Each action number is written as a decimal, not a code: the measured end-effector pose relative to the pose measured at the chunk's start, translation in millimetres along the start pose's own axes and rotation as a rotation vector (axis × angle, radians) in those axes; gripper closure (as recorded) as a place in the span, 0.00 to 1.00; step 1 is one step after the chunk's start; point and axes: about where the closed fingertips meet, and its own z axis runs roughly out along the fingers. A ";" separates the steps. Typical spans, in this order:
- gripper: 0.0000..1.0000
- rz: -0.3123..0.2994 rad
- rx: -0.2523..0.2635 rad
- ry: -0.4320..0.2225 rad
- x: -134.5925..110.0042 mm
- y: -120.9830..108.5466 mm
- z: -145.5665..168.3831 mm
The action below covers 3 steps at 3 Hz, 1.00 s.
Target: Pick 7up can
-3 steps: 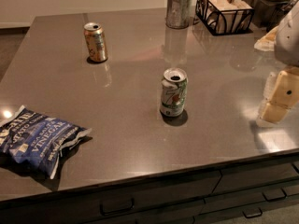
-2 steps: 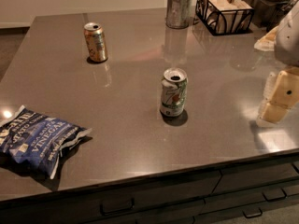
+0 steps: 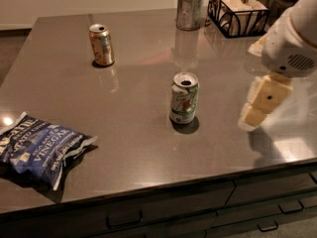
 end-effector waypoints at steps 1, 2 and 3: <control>0.00 -0.006 -0.025 -0.074 -28.3 2.5 27.2; 0.00 0.005 -0.059 -0.146 -52.8 -1.1 54.0; 0.00 0.020 -0.091 -0.196 -70.3 -6.5 74.9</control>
Offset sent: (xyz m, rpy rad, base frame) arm 0.0542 0.0884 -0.0551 0.2444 0.0272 0.0656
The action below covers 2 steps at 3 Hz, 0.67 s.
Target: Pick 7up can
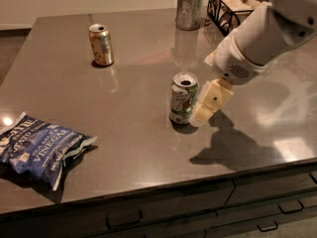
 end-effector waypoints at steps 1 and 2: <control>0.00 0.016 -0.009 -0.031 -12.5 -3.5 14.5; 0.00 0.018 -0.025 -0.056 -25.6 -0.6 24.6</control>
Offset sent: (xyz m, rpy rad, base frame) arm 0.0174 0.0493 -0.0132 0.0981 0.0209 0.0129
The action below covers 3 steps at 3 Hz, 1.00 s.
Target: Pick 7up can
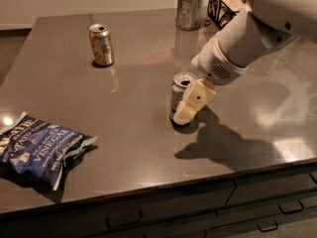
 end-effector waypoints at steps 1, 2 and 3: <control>0.15 -0.007 -0.025 -0.018 -10.8 6.4 7.2; 0.38 -0.010 -0.055 -0.032 -18.5 9.3 9.6; 0.61 -0.012 -0.075 -0.041 -27.5 8.3 5.0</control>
Offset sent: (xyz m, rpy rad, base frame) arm -0.0011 0.0302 0.0027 0.0646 0.0617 0.0622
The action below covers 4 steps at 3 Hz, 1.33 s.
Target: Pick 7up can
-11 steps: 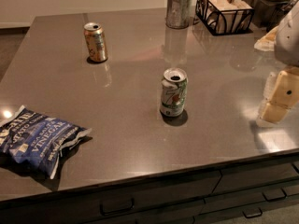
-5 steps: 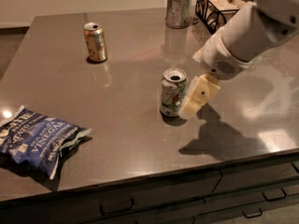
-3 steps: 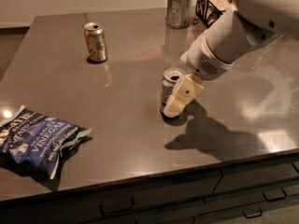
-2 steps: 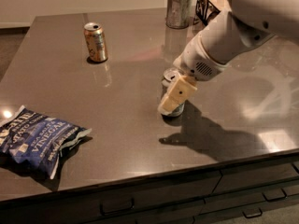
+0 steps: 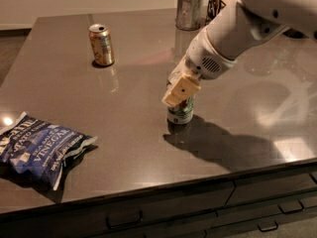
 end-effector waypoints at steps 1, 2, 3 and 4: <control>0.85 -0.035 -0.007 -0.004 -22.6 1.2 -16.0; 1.00 -0.087 -0.012 -0.020 -48.9 9.4 -36.1; 1.00 -0.139 -0.024 -0.028 -70.4 20.5 -50.7; 1.00 -0.139 -0.024 -0.028 -70.4 20.5 -50.7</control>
Offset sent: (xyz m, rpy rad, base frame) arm -0.0168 0.0373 0.0962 0.0138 -0.0747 0.1386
